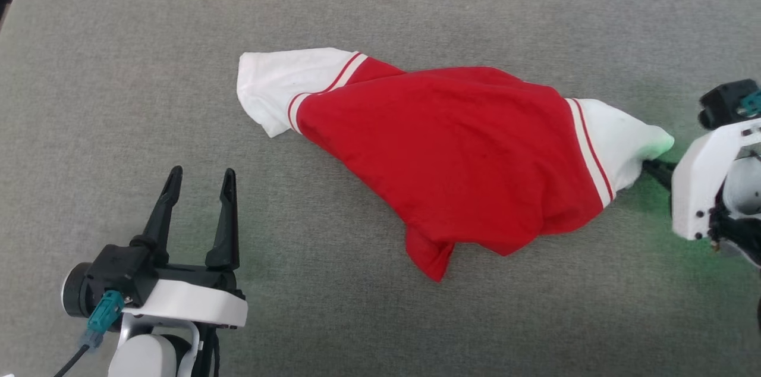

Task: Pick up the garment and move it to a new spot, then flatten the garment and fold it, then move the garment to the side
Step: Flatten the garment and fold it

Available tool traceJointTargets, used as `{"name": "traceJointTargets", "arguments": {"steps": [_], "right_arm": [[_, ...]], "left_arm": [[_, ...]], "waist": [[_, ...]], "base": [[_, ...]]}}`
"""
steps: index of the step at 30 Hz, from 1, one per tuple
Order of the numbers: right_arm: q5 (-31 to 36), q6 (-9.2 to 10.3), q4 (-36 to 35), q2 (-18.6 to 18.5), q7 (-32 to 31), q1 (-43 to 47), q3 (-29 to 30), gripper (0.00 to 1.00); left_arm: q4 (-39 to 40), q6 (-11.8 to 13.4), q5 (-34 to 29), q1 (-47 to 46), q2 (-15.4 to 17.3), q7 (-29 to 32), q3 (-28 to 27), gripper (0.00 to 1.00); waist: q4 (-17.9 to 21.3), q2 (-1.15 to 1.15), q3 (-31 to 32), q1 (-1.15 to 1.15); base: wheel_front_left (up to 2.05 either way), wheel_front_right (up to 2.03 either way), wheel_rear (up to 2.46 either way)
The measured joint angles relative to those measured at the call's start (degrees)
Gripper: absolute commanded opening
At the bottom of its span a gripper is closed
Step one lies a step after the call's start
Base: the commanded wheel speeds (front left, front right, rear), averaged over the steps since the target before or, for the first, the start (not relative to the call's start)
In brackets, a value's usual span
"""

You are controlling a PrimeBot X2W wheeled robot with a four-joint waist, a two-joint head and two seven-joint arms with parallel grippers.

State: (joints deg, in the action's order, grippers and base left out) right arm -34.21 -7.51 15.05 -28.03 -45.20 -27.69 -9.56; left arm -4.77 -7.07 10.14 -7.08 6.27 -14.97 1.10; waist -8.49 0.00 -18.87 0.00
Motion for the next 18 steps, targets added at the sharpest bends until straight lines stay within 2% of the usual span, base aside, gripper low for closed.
{"name": "traceJointTargets", "arguments": {"steps": [6, 9, 12, 16, 18], "right_arm": [[1.69, 0.0, 0.54, -1.32, 3.44, 0.03, 5.21, 0.0], [5.83, 0.0, 1.76, -4.49, 5.34, 0.41, 11.1, 0.0], [8.23, 0.0, 2.76, -5.93, 6.24, 2.35, 16.05, 0.0], [11.47, 0.0, 3.68, -6.0, 8.87, 5.25, 21.57, 0.0], [12.61, 0.0, 4.37, -4.64, 10.49, 5.79, 23.42, 0.0]], "left_arm": [[-0.26, -0.25, -0.51, 0.01, -0.58, 0.0, -0.44, 1.0], [-0.2, -0.3, -0.46, -0.09, -0.42, 0.0, -0.13, 1.0], [-0.03, -0.33, -0.11, -0.1, -0.19, 0.0, 0.03, 1.0], [-0.16, -0.33, 0.15, -0.11, 0.0, 0.0, -0.07, 1.0], [-0.4, -0.34, 0.42, -0.1, 0.08, 0.0, -0.19, 1.0]], "waist": [[1.43, 0.0, 0.58, 0.0], [2.07, 0.0, 0.64, 0.0], [2.17, 0.0, 0.54, 0.0], [2.26, 0.0, 0.26, 0.0], [2.46, 0.0, 0.19, 0.0]], "base": [[0.0, 0.0, 0.0], [0.0, 0.0, 0.0], [0.0, 0.0, 0.0], [0.0, 0.0, 0.0], [0.0, 0.0, 0.0]]}}
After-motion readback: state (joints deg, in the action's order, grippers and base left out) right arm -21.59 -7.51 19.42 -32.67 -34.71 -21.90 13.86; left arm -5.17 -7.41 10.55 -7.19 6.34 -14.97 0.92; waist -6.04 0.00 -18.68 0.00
